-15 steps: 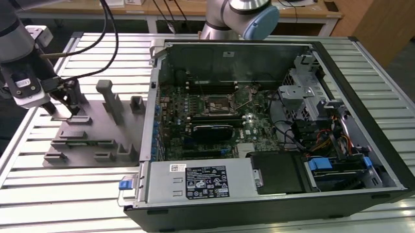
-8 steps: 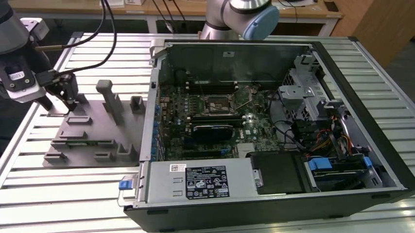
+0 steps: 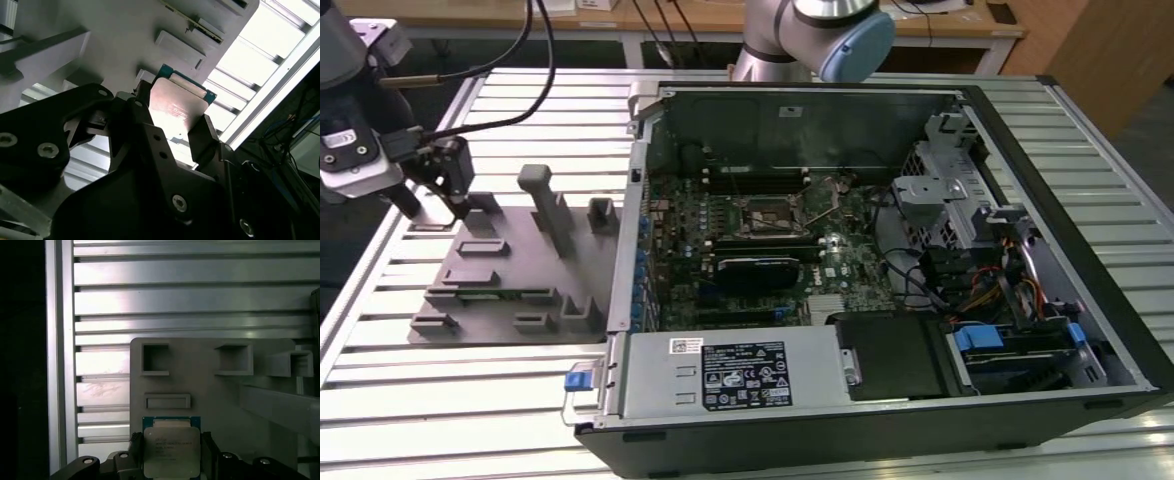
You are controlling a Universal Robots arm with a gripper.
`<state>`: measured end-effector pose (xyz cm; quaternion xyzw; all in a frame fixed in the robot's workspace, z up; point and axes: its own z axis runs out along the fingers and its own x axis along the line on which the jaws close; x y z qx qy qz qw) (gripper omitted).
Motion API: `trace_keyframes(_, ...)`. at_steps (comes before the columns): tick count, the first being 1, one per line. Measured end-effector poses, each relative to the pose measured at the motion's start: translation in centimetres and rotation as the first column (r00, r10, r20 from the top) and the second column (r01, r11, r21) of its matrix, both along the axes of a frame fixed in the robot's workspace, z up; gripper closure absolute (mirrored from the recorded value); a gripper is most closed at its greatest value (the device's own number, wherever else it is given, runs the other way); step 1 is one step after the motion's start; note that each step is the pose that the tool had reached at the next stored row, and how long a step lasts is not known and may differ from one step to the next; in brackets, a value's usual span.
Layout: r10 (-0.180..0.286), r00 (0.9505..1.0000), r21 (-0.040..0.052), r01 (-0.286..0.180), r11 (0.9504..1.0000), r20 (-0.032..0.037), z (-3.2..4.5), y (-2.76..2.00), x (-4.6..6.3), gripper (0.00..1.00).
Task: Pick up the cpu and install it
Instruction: 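Pick up the cpu and move it towards the insertion slot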
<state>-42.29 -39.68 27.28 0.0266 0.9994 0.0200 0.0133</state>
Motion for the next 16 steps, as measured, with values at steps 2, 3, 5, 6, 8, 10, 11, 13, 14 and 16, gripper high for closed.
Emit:
trace_keyframes(2,0.0,1.0,0.0,0.0,1.0,0.0002,0.39,0.0,0.0,0.45)
trace_keyframes(3,0.0,1.0,0.0,0.0,1.0,0.0003,0.6,0.0,0.0,0.45)
trace_keyframes(5,0.0,1.0,-0.0001,0.0,1.0,0.0002,1.06,0.0,0.0,0.45)
trace_keyframes(6,0.0,1.0,0.0,0.0,1.0,0.0005,1.3,0.0,0.0,0.45)
trace_keyframes(8,0.0,1.0,0.0,0.0,1.0,0.0007,1.8,0.0,0.0,0.45)
trace_keyframes(10,0.0,1.0,0.0,0.0,1.0,0.0009,2.32,0.0,0.0,0.45)
trace_keyframes(11,0.0,1.0,0.0,0.0,1.0,0.001,2.61,0.0,0.0,0.45)
trace_keyframes(13,0.0,1.0,0.0,0.0,1.0,0.0013,3.15,0.0,0.0,0.45)
trace_keyframes(14,0.0,1.0,0.0,0.0,1.0,0.0014,3.41,0.0,0.0,0.45)
trace_keyframes(16,0.0,1.0,0.0,0.0,1.0,0.0016,3.95,0.0,0.0,0.45)
